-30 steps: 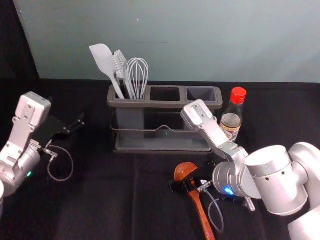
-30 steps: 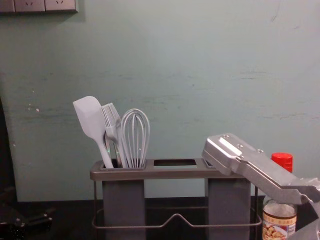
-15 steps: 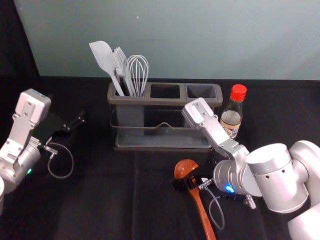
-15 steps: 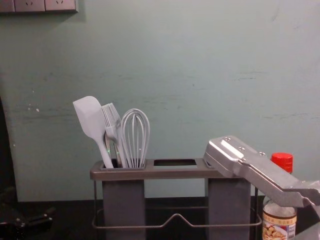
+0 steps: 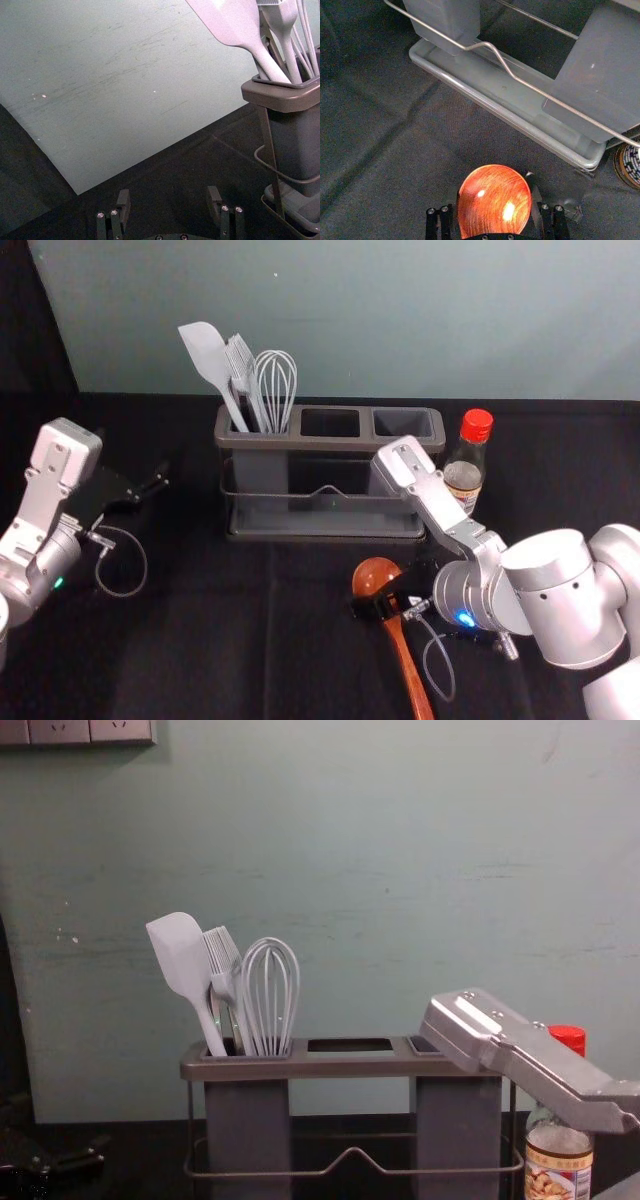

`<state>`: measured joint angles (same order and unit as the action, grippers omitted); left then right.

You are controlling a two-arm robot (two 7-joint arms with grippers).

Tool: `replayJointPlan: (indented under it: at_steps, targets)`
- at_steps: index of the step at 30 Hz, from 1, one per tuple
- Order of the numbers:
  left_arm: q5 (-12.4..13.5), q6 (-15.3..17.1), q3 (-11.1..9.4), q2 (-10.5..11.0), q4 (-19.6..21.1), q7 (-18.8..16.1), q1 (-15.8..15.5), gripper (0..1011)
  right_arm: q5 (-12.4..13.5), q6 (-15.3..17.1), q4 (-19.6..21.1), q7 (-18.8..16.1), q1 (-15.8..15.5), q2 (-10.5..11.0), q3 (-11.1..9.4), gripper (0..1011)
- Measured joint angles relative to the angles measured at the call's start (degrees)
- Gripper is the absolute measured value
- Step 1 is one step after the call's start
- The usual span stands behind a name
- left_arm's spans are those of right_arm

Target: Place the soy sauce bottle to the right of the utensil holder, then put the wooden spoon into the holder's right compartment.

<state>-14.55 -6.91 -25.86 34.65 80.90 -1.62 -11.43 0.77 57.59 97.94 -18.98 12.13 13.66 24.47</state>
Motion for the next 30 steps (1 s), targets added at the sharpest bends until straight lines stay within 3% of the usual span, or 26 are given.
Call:
replayJointPlan:
  at_steps: [7,14,20,26,30]
  targets:
    - [0.0,0.0,0.0,0.0,0.0,0.0,0.0,1005,-0.6,0.6,2.1,-0.9,-0.6,0.4,-0.5,849]
    - [0.0,0.0,0.0,0.0,0.0,0.0,0.0,1005,-0.9,0.7,6.7,-2.8,-2.4,2.6,-1.5,848]
    - [0.0,0.0,0.0,0.0,0.0,0.0,0.0,1005,-0.3,0.0,11.8,-6.1,-5.1,6.9,-3.6,848]
    - [0.0,0.0,0.0,0.0,0.0,0.0,0.0,1005,0.0,-0.7,14.9,-9.4,-7.3,11.4,-5.5,849]
    - [0.0,0.0,0.0,0.0,0.0,0.0,0.0,1005,0.0,-1.3,16.0,-10.6,-8.5,13.4,-6.6,848]
